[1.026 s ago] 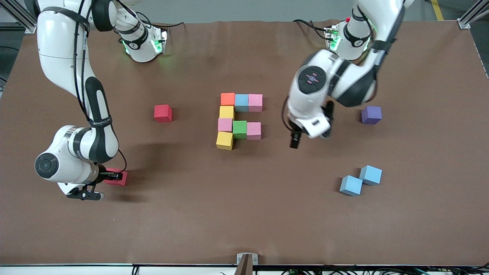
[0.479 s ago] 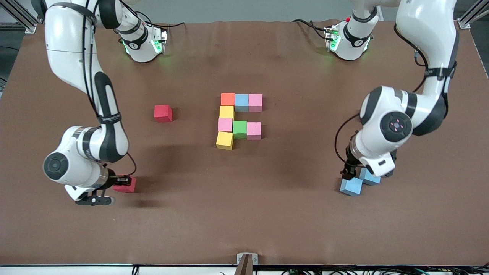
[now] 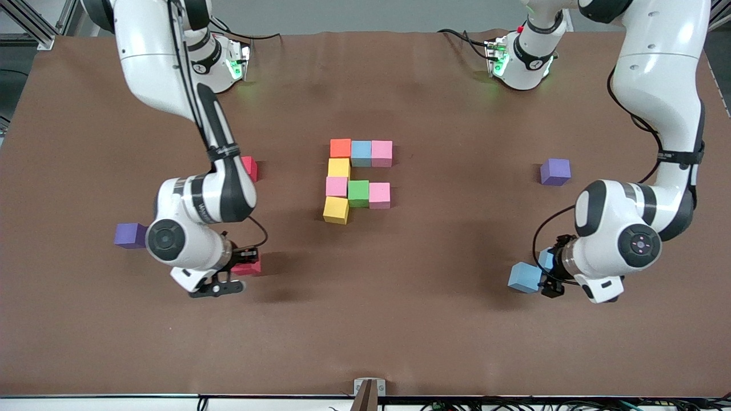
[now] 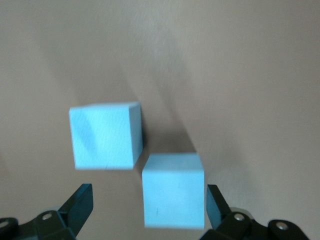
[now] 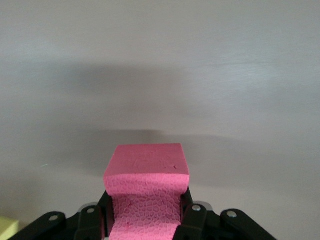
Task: Arrange 11 blocks into digit 3
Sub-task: 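Carry red with the right gripper while the left gripper grasps blue, then lower red below yellow with the right gripper while the left gripper carries blue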
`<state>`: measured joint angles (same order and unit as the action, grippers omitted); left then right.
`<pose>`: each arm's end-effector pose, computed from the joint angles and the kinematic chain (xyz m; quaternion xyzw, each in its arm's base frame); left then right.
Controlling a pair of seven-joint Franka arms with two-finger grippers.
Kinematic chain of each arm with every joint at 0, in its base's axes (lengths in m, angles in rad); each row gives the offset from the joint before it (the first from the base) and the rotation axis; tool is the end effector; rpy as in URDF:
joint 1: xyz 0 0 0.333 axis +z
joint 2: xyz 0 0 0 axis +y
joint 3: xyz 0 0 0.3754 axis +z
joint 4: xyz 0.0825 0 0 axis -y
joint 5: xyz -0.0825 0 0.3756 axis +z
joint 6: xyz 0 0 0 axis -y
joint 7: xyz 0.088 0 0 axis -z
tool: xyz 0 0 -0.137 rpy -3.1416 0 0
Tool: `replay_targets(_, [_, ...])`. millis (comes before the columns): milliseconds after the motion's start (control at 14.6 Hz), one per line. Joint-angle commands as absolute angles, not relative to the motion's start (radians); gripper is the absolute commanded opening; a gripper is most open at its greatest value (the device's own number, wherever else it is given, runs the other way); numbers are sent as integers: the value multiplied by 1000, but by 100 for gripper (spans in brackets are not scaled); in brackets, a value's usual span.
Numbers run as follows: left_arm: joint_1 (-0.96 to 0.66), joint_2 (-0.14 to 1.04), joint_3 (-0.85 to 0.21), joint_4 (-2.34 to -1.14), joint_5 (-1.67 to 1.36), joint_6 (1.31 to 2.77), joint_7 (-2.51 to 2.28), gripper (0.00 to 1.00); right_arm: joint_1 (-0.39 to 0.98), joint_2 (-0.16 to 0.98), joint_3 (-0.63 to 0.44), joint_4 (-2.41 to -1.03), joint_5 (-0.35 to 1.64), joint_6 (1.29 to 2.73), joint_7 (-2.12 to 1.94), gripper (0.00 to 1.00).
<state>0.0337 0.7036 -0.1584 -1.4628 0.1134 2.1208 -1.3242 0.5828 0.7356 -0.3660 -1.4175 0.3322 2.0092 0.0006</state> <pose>0.7426 -0.0618 0.2870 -0.8326 -0.5536 0.0159 0.0092 0.7034 0.2425 0.2935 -0.9964 -0.0680 0.0477 0.0184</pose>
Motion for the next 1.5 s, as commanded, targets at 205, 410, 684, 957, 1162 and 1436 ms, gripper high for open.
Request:
replay_targets(205, [32,755,-167,-1425,118,2193,-1339,100,689,784,-371,-1339,347,1938,133,44])
replay_targets(410, [26,776,-167,-1425,117,2206,-1390,100,736,827,-348,-1290,350,1942,303,44])
replay_targets(684, [20,790,-167,-1420,117,2218,-1457,100,761,885,-322,-1217,359,1953,426,44])
replay_targets(957, [18,808,-167,-1425,124,2218,-1444,100,768,903,-322,-1206,400,1982,434,44])
replay_targets(1162, [18,816,-167,-1425,120,2218,-1457,100,787,913,-322,-1210,400,1973,434,44])
replay_targets(1436, [17,818,-169,-1427,126,2218,-1445,66,795,913,-322,-1216,431,1967,433,44])
